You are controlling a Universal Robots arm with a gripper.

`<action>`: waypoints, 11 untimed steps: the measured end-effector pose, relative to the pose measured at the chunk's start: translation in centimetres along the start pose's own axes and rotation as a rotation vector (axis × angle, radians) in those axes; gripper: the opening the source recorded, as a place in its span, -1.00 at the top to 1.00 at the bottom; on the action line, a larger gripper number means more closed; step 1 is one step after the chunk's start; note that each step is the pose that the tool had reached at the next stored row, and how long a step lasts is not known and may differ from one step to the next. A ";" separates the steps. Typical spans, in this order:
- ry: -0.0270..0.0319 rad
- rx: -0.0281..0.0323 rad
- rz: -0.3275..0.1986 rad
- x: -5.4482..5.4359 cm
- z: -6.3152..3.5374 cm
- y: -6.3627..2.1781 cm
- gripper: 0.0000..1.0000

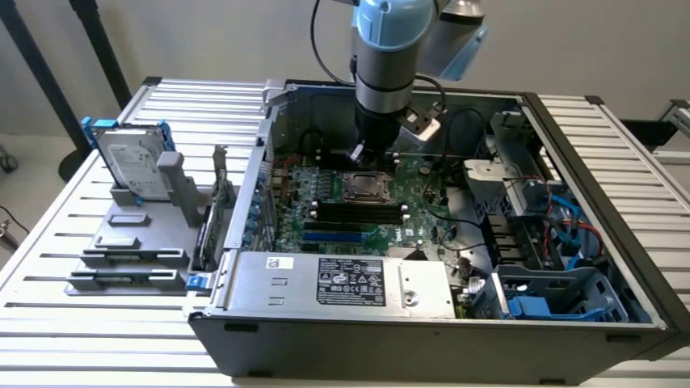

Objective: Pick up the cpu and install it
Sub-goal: 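Install the first cpu locking lever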

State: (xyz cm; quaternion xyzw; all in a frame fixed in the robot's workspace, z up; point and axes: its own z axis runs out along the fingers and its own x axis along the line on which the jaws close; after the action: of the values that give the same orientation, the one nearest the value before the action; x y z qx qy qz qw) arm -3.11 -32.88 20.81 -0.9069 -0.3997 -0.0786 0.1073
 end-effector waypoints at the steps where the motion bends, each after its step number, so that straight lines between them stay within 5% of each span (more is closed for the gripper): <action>1: 0.0002 0.0002 0.000 -0.2 -0.24 0.00 0.79; 11: 0.0047 0.0044 0.000 -2.5 -2.50 0.26 0.79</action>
State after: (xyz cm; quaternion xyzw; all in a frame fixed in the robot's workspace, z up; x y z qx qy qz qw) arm -4.72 -35.47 22.62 -0.9066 -0.3995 -0.0798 0.1102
